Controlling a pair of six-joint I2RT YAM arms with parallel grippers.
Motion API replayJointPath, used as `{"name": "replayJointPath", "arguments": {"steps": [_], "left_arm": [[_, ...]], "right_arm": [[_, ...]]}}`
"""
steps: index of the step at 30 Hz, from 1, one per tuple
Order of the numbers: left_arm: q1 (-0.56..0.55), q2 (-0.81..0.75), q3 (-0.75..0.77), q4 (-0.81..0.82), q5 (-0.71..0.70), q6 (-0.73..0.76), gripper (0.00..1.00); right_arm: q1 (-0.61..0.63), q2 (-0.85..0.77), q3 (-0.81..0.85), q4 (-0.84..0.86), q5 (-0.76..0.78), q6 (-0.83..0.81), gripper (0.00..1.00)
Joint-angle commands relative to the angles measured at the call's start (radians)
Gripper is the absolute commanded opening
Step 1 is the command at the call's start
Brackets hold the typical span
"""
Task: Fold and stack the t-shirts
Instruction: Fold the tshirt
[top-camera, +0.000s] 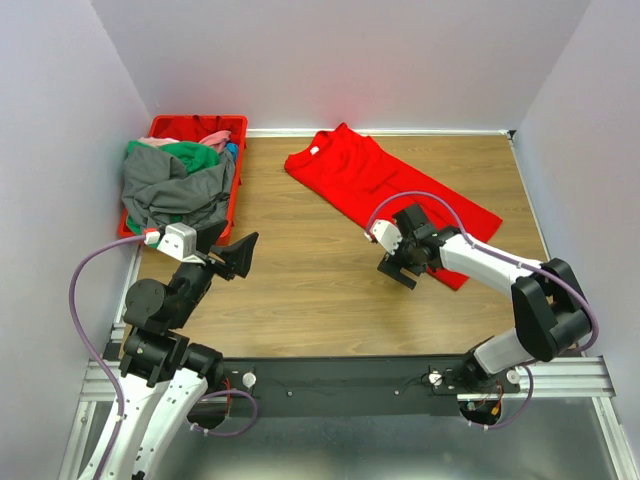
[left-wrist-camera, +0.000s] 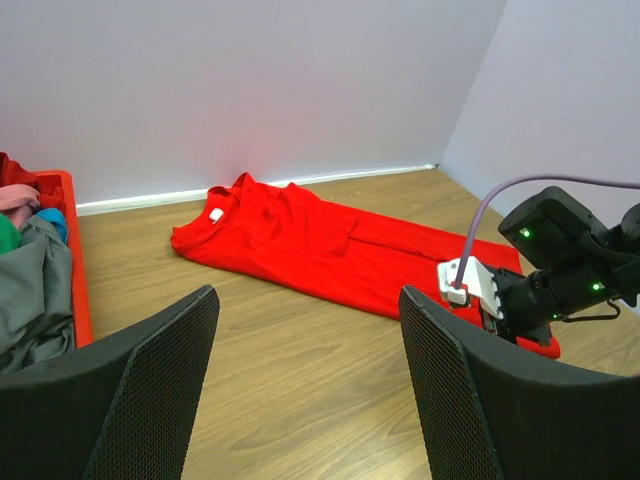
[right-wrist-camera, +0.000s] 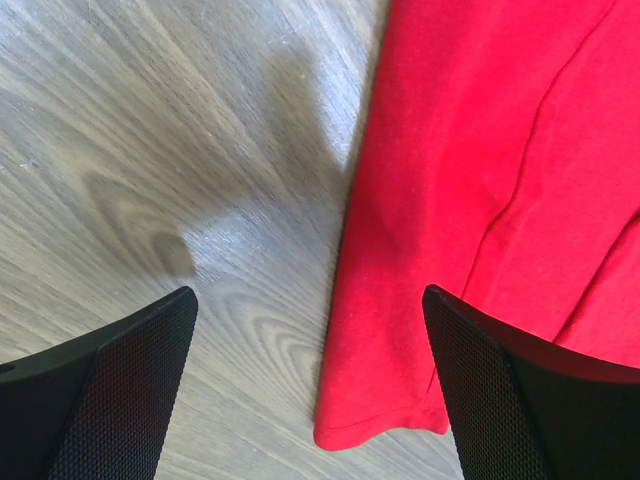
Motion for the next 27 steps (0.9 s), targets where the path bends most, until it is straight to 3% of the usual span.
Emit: {"name": "replayJointPath", "arguments": {"steps": [1,19,22,27], "left_arm": [[0.005,-0.013,-0.010,0.022,0.028,0.005,0.80],[0.005,-0.017,-0.011,0.025,0.031,0.005,0.80],[0.005,-0.019,-0.010,0.025,0.033,0.005,0.80],[0.005,-0.019,-0.011,0.027,0.034,0.005,0.80]], "right_arm": [[-0.011,0.021,-0.025,0.030,0.022,0.010,1.00],[-0.052,0.101,-0.011,0.063,0.060,0.033,1.00],[-0.052,0.127,0.003,0.070,0.082,0.041,0.94],[-0.052,0.178,0.024,0.070,0.102,0.052,0.73]]}}
